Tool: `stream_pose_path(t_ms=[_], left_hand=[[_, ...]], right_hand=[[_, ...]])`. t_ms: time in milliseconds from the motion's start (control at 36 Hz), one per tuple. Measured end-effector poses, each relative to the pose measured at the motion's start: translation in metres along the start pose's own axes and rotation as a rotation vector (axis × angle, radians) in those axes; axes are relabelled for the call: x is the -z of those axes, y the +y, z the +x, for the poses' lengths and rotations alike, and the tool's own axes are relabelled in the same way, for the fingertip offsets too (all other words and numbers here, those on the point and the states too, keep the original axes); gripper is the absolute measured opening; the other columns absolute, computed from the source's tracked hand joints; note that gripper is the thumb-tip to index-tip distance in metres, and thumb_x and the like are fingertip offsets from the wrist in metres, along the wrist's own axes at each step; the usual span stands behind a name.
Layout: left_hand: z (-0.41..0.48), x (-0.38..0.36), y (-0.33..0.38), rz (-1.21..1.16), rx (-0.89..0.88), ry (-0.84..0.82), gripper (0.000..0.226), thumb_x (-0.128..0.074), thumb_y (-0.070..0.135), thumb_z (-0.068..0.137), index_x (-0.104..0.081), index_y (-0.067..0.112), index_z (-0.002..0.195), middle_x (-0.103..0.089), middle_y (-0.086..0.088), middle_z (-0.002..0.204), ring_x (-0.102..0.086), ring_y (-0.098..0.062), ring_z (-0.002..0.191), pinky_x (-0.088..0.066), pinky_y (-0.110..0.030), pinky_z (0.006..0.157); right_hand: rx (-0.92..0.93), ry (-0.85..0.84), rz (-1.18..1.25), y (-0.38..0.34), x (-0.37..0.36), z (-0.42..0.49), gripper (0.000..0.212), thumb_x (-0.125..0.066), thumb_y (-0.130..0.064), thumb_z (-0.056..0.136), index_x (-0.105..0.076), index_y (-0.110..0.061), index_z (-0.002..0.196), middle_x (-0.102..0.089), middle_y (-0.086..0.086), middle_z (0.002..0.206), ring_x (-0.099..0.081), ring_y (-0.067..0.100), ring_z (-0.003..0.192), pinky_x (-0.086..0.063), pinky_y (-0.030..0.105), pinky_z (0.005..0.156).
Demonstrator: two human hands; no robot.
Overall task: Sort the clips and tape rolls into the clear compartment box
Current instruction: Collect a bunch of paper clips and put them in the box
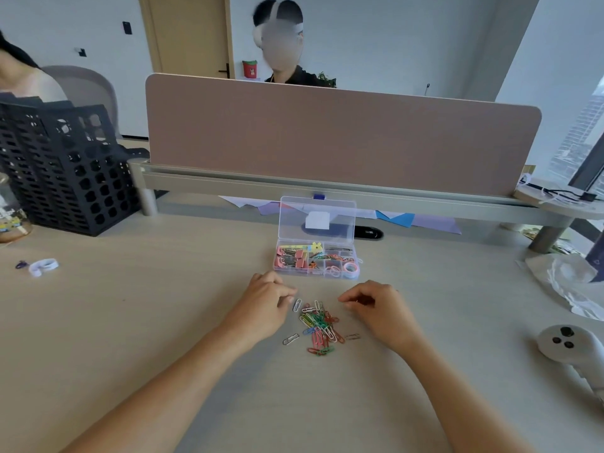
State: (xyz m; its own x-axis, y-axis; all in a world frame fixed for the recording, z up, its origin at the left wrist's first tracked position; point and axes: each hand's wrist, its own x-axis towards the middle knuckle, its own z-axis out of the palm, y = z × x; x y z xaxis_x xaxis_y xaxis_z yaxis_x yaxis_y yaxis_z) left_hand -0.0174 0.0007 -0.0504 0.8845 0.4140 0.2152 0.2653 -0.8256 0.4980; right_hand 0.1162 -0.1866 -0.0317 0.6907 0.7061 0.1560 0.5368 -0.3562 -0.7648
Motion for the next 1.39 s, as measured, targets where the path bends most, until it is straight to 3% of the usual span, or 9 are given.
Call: stream_pose_path(t_ms=[194, 361, 528, 667, 806, 1000, 1111, 1194, 1389], left_hand=[[-0.003, -0.004, 0.012, 0.063, -0.084, -0.119, 0.039, -0.043, 0.02, 0.097, -0.057, 0.031, 0.132, -0.049, 0.01, 0.118, -0.031, -0.012, 0.109, -0.031, -0.031, 0.104], [-0.006, 0.005, 0.015, -0.061, -0.16, -0.316, 0.049, -0.035, 0.014, 0.1, -0.05, 0.048, 0.132, -0.045, 0.021, 0.12, -0.031, -0.008, 0.116, -0.02, -0.026, 0.104], [-0.002, 0.028, -0.003, -0.166, -0.106, -0.351, 0.045, -0.064, 0.026, 0.091, -0.053, 0.038, 0.133, -0.047, 0.017, 0.122, -0.042, 0.002, 0.109, -0.028, -0.003, 0.085], [-0.008, 0.039, -0.008, -0.114, -0.032, -0.496, 0.086, -0.086, 0.043, 0.063, -0.045, 0.039, 0.139, -0.044, 0.017, 0.121, -0.045, -0.001, 0.107, -0.031, 0.0, 0.081], [-0.006, 0.022, -0.003, -0.142, -0.074, -0.433, 0.08, -0.087, 0.034, 0.064, -0.053, 0.027, 0.136, -0.045, 0.017, 0.099, -0.046, 0.012, 0.078, -0.034, -0.004, 0.069], [-0.001, 0.011, -0.006, -0.331, -0.145, -0.271, 0.064, -0.086, 0.03, 0.065, -0.063, 0.029, 0.125, -0.049, 0.016, 0.095, -0.048, 0.008, 0.073, -0.035, -0.007, 0.068], [0.004, 0.006, -0.012, -0.197, -0.243, -0.152, 0.068, -0.072, 0.063, 0.06, -0.061, 0.043, 0.123, -0.048, 0.023, 0.109, -0.037, 0.008, 0.106, -0.023, -0.003, 0.096], [0.006, 0.001, -0.016, -0.119, -0.253, -0.152, 0.073, -0.055, 0.081, 0.059, -0.057, 0.048, 0.124, -0.047, 0.026, 0.112, -0.032, 0.003, 0.113, -0.021, -0.011, 0.104], [0.002, -0.005, -0.011, 0.092, -0.267, -0.162, 0.073, -0.01, 0.081, 0.081, -0.045, 0.048, 0.136, -0.044, 0.023, 0.123, -0.03, -0.006, 0.119, -0.028, -0.032, 0.106]], right_hand=[[0.031, -0.336, -0.062, 0.004, 0.025, 0.001, 0.015, -0.083, -0.015, 0.067, -0.074, -0.025, 0.072, -0.067, -0.006, 0.081, -0.055, -0.001, 0.066, -0.041, 0.012, 0.064], [0.073, -0.344, -0.011, 0.008, 0.012, 0.0, 0.018, -0.084, -0.013, 0.066, -0.074, -0.027, 0.072, -0.066, -0.006, 0.083, -0.06, 0.002, 0.073, -0.046, 0.016, 0.07], [0.142, -0.211, -0.073, 0.005, -0.002, 0.001, 0.06, -0.088, -0.026, 0.06, -0.051, -0.039, 0.106, -0.04, -0.018, 0.11, -0.041, -0.007, 0.098, -0.035, 0.008, 0.085], [0.102, -0.254, -0.199, 0.006, -0.007, 0.002, 0.066, -0.081, -0.045, 0.065, -0.053, -0.039, 0.124, -0.042, -0.013, 0.115, -0.038, 0.006, 0.115, -0.032, 0.023, 0.103], [0.131, -0.189, -0.178, 0.005, -0.011, -0.001, 0.047, -0.082, -0.039, 0.067, -0.067, -0.031, 0.11, -0.053, -0.014, 0.101, -0.05, -0.008, 0.089, -0.036, 0.005, 0.079], [0.169, -0.141, -0.138, 0.003, -0.019, -0.005, 0.034, -0.081, -0.037, 0.067, -0.071, -0.034, 0.099, -0.056, -0.015, 0.091, -0.051, -0.003, 0.078, -0.037, 0.01, 0.072], [0.111, -0.141, -0.027, 0.004, -0.011, -0.006, 0.029, -0.08, -0.028, 0.073, -0.072, -0.029, 0.1, -0.061, -0.011, 0.094, -0.057, 0.003, 0.081, -0.043, 0.011, 0.076], [0.098, -0.173, -0.065, 0.005, -0.004, -0.005, 0.028, -0.075, -0.024, 0.079, -0.071, -0.027, 0.106, -0.061, -0.011, 0.097, -0.059, 0.003, 0.086, -0.042, 0.007, 0.078], [0.113, -0.169, -0.186, 0.005, -0.002, -0.004, 0.025, -0.067, -0.017, 0.086, -0.069, -0.023, 0.111, -0.058, -0.008, 0.1, -0.058, 0.004, 0.089, -0.039, 0.003, 0.078]])
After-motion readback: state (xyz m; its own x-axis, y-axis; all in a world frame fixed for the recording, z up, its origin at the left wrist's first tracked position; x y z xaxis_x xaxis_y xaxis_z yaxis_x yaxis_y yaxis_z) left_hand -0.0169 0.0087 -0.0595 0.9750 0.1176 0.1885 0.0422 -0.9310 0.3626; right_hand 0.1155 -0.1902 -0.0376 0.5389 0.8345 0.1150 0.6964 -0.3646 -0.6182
